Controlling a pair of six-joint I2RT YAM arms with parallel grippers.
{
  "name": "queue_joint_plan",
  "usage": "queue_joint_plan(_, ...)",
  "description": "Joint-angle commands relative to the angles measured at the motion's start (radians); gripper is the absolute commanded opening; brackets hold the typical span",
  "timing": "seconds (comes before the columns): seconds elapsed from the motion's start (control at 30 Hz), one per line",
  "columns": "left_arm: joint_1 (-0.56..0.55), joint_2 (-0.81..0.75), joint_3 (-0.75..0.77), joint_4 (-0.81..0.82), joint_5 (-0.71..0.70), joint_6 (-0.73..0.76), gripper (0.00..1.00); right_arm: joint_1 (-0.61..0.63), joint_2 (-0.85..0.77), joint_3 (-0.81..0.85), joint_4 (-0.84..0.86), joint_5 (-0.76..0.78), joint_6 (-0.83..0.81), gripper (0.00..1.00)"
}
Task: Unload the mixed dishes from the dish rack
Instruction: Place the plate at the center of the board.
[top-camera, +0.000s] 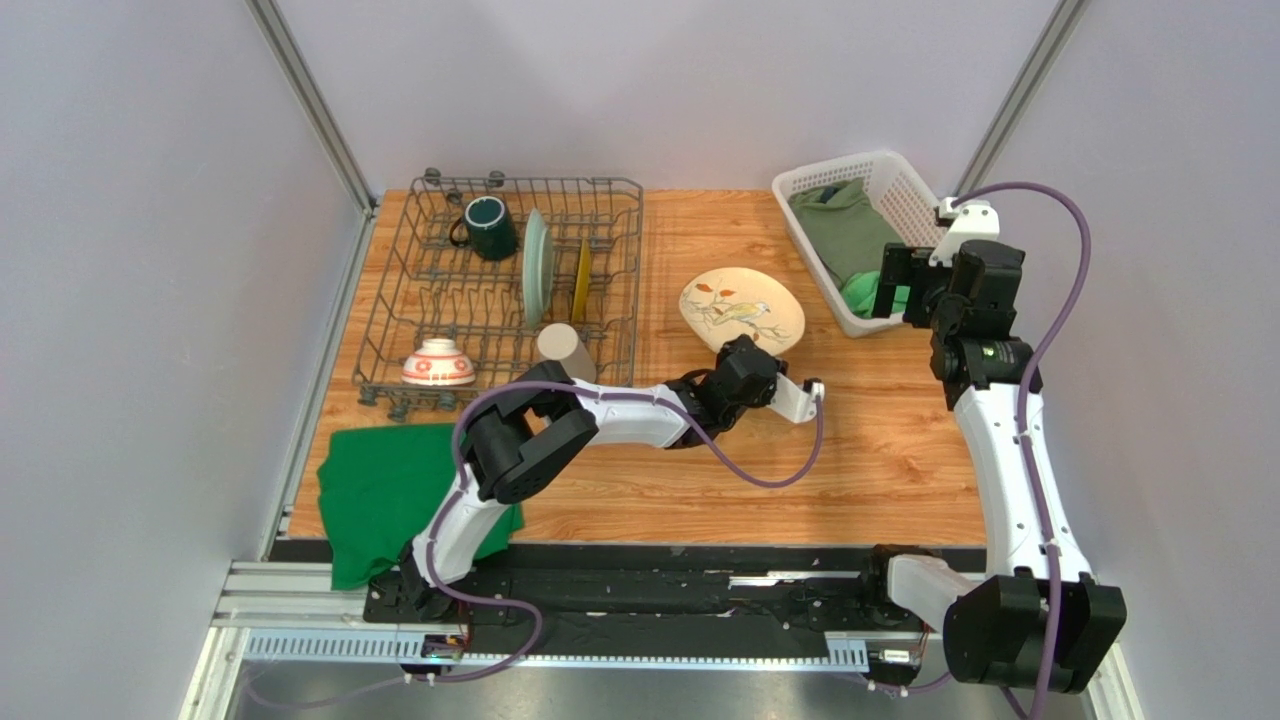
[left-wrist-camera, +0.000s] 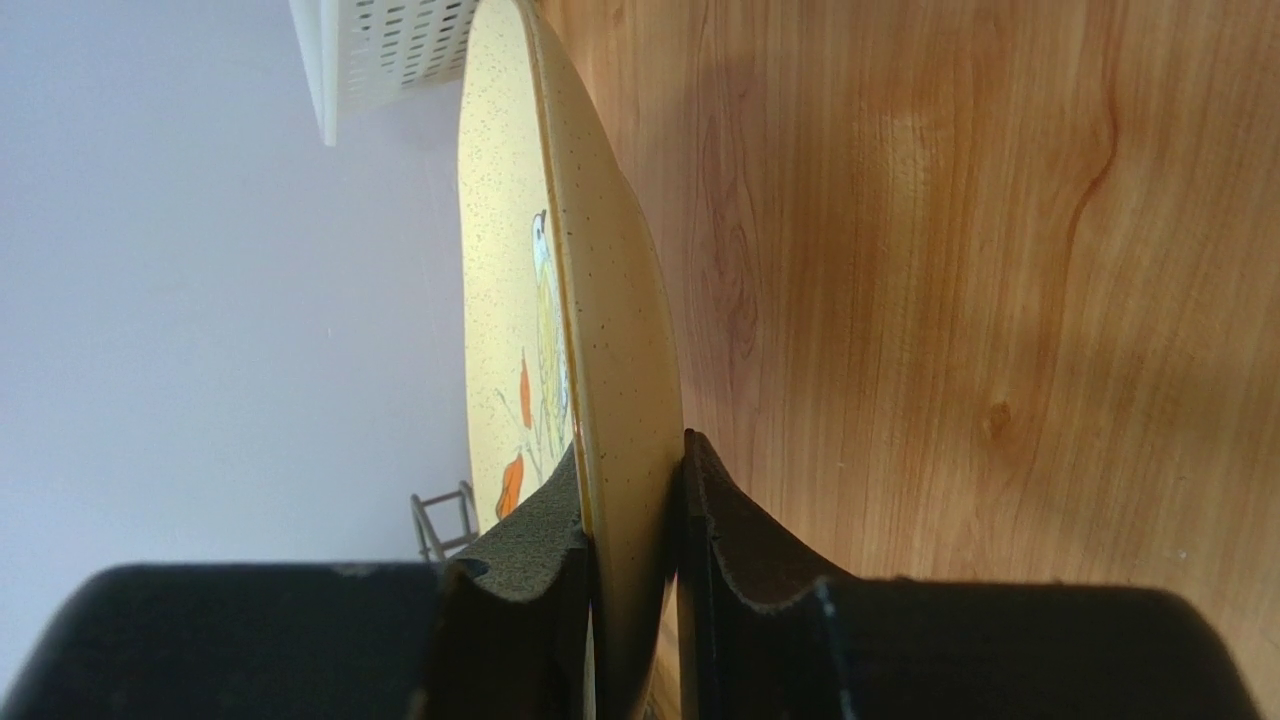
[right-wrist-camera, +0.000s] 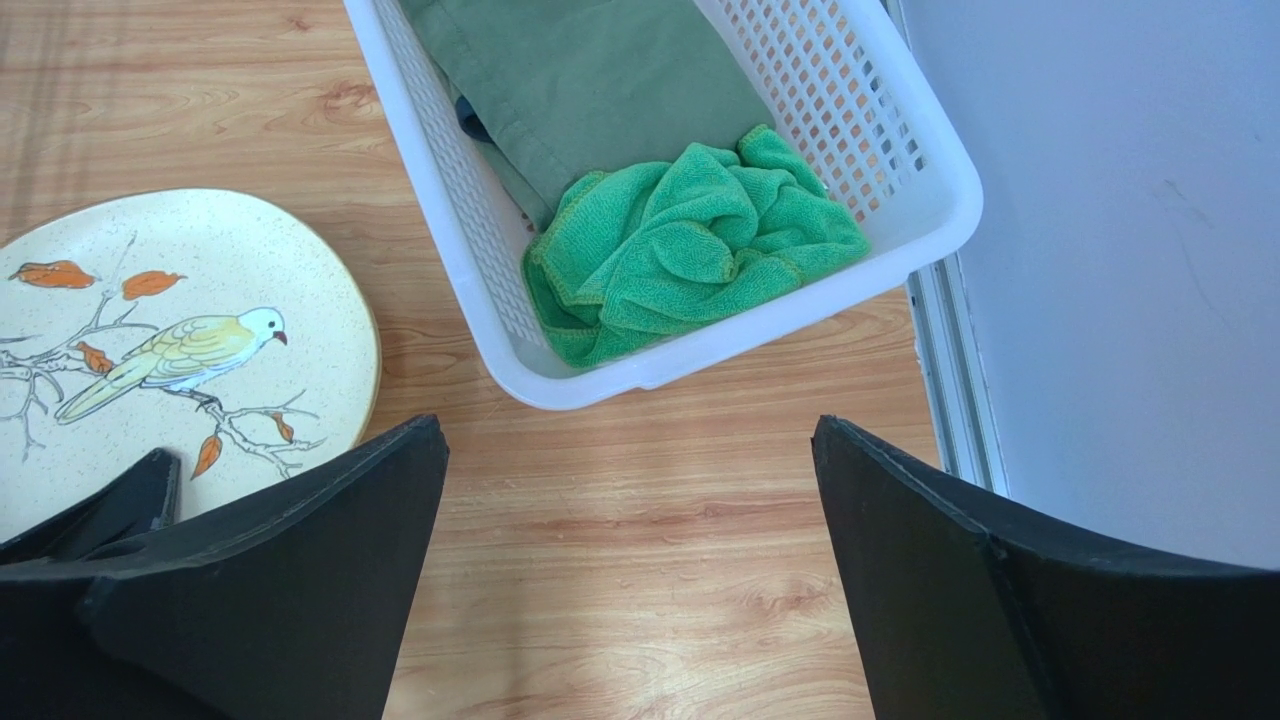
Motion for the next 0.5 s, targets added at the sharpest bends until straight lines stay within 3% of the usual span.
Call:
queue_joint_plan(0.0, 0.027, -0.018, 0.124, 0.086, 0.005, 0.008, 0.0, -0.014, -0.016, 0.03, 0.041, -0.026, 0.013, 0.99)
queue_joint_plan(0.47, 0.056, 0.097, 0.245, 0.021, 0.05, -0.013, 0.0, -0.049, -0.027, 0.017, 0.046, -0.118, 0.016, 0.99)
